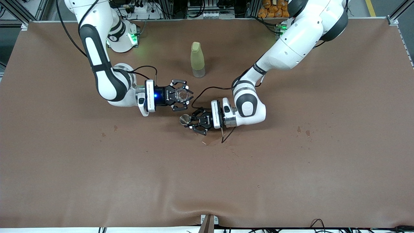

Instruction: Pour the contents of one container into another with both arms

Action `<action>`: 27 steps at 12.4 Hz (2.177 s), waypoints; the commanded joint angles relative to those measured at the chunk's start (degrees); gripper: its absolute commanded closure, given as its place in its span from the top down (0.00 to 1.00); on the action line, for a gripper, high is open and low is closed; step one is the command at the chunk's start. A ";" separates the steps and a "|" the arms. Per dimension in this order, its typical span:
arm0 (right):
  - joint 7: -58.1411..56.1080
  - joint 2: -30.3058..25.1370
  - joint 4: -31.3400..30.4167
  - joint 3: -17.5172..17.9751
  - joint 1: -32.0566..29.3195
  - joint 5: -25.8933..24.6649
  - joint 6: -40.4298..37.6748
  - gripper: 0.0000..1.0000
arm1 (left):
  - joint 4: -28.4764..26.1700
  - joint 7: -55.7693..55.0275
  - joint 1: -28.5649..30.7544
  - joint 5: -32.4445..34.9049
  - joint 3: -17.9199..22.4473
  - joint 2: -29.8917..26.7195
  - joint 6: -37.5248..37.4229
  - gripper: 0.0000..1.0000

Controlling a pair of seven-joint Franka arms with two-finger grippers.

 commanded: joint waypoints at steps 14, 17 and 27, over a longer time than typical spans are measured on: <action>26.80 -1.91 -0.75 0.43 0.25 0.92 1.59 0.00 | -0.56 4.27 0.17 -1.88 -0.17 0.36 -4.17 0.00; 31.81 -2.26 -0.84 0.43 0.25 0.66 1.59 0.00 | -0.74 4.27 0.43 -1.79 -0.17 0.36 -4.18 0.00; 43.24 -2.35 -0.66 0.43 0.16 0.31 1.33 0.00 | -2.15 4.79 0.61 -1.70 -0.17 -0.08 -6.28 0.00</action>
